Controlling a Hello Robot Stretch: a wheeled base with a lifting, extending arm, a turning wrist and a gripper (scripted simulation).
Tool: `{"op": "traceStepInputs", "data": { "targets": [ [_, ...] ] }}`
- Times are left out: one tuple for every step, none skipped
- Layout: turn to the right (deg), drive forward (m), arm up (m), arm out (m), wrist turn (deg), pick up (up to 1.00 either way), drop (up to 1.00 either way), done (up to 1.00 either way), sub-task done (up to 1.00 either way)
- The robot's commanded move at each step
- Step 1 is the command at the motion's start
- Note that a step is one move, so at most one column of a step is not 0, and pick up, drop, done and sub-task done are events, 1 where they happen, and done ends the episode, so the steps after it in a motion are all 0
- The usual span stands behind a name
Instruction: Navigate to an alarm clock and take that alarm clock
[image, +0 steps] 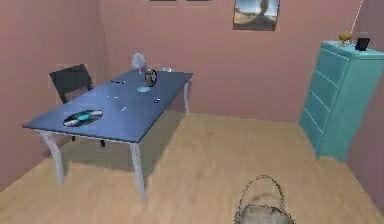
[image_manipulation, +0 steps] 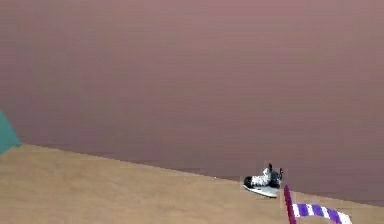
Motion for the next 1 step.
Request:
{"op": "traceStepInputs", "data": {
  "targets": [
    [3.0,0.00,0.00,0.00,0.0,0.00,0.00,0.00,0.00]
  ]
}}
